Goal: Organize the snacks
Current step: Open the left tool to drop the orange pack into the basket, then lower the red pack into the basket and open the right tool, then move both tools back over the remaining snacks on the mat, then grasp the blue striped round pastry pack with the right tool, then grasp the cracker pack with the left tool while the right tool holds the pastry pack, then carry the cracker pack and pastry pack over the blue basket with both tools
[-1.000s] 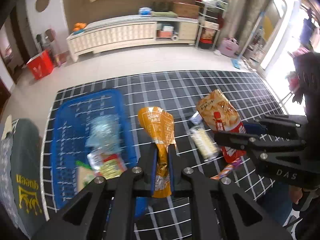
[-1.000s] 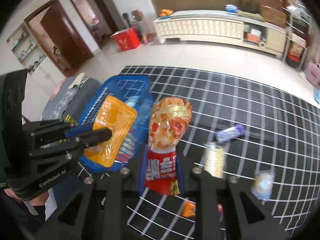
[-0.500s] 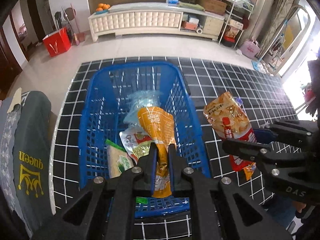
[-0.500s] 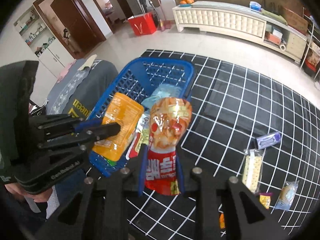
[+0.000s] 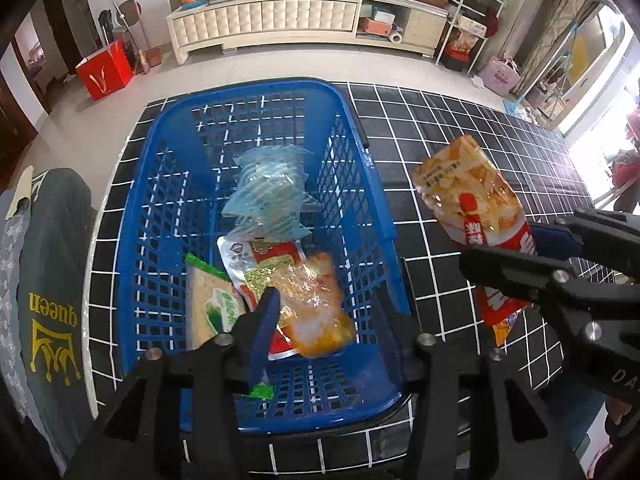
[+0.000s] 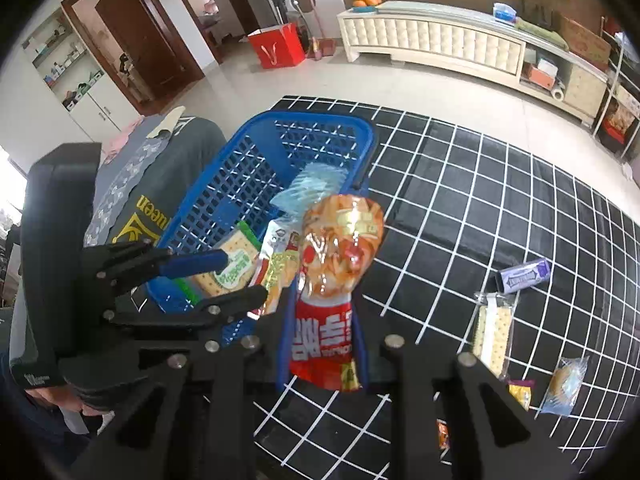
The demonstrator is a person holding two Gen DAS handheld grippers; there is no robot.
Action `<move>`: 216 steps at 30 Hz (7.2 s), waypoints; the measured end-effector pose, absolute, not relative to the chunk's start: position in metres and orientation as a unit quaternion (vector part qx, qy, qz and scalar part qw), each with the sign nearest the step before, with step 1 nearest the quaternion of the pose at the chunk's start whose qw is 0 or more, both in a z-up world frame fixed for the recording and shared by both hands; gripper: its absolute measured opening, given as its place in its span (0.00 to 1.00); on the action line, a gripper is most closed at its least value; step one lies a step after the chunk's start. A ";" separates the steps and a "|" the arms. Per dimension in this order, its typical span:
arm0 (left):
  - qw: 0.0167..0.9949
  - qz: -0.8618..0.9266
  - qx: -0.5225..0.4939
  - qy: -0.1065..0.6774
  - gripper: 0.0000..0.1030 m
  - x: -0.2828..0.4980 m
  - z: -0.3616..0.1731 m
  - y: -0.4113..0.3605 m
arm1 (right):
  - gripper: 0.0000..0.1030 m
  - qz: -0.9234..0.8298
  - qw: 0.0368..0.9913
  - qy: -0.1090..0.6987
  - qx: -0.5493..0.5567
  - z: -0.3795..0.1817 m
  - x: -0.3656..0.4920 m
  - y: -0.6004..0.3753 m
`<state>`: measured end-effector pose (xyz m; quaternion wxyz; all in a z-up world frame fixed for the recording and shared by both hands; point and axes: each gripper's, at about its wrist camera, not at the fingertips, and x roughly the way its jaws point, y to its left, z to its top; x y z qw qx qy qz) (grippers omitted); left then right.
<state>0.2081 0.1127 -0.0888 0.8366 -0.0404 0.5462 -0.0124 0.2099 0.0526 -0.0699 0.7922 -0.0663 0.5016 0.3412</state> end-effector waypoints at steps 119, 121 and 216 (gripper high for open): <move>0.823 -0.058 -0.025 0.564 0.74 0.273 -0.179 -0.049 | 0.77 0.115 0.797 0.592 0.022 -0.218 0.299 -0.203; 0.823 -0.058 -0.025 0.565 0.74 0.274 -0.180 -0.050 | 0.68 0.112 0.799 0.591 0.009 -0.219 0.296 -0.199; 0.896 -0.002 0.069 0.439 0.45 0.161 -0.039 0.078 | 0.56 0.297 0.843 0.446 -0.051 -0.052 0.204 0.033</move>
